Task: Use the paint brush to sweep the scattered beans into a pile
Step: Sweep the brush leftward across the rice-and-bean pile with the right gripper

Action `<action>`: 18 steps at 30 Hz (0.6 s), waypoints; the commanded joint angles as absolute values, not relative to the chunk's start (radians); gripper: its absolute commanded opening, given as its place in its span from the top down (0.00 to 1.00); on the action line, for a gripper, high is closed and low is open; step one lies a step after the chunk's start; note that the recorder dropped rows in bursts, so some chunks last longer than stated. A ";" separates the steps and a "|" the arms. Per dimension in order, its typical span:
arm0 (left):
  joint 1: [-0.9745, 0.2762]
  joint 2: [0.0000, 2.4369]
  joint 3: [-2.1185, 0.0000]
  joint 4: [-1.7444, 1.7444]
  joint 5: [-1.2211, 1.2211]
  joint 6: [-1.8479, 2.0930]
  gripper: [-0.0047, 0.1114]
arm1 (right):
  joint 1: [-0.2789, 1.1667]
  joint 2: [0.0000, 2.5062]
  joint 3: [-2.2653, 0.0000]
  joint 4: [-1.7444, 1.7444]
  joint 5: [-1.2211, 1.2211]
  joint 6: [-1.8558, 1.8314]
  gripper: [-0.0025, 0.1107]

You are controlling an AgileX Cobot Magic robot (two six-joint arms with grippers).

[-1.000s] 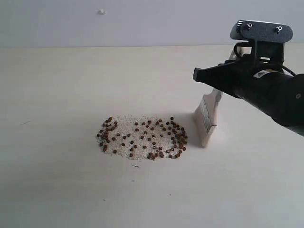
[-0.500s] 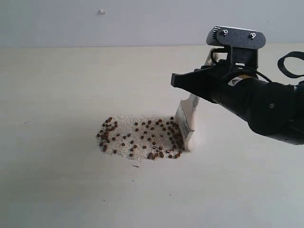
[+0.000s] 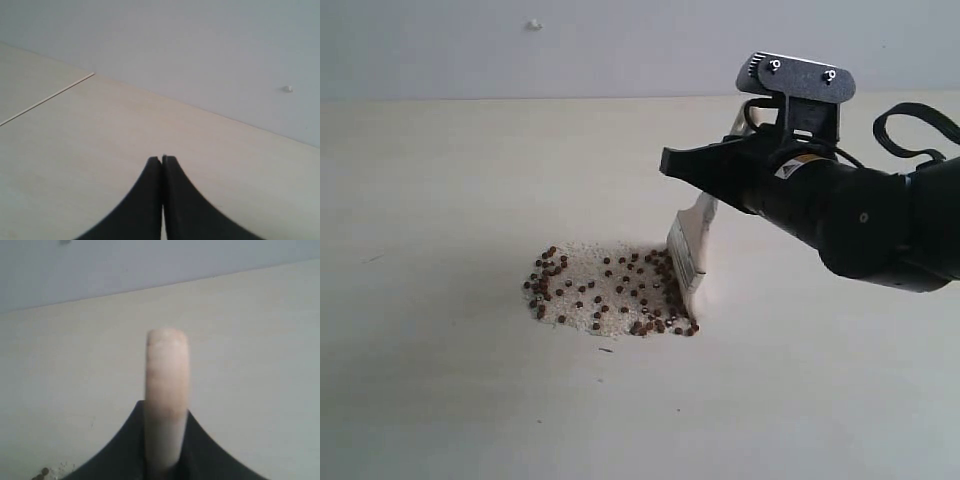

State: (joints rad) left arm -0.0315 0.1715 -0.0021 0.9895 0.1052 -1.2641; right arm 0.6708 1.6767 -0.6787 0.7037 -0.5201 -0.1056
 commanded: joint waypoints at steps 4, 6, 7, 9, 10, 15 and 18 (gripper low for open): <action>-0.030 0.164 0.000 0.982 0.111 -1.258 0.96 | 0.674 1.680 -0.686 0.654 -0.514 -0.076 0.98; -0.030 0.164 0.000 0.982 0.111 -1.258 0.96 | 0.674 1.673 -0.686 0.654 -0.519 -0.076 0.98; -0.030 0.164 0.000 0.982 0.111 -1.258 0.96 | 0.674 1.668 -0.686 0.652 -0.521 -0.081 0.98; -0.030 0.164 0.000 0.982 0.111 -1.256 0.96 | 0.674 1.652 -0.686 0.652 -0.525 -0.098 0.98; -0.030 0.164 0.000 0.982 0.111 -1.256 0.96 | 0.674 1.644 -0.686 0.652 -0.525 -0.107 0.98; -0.030 0.164 0.000 0.982 0.111 -1.256 0.96 | 0.674 1.606 -0.686 0.699 -0.520 -0.187 0.98; -0.030 0.164 0.000 0.982 0.111 -1.256 0.96 | 0.674 1.588 -0.686 0.751 -0.512 -0.258 0.98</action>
State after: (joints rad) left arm -0.0315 0.1715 -0.0021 0.9895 0.1052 -1.2641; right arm 0.6708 1.6114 -0.6787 0.7100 -0.5126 -0.1901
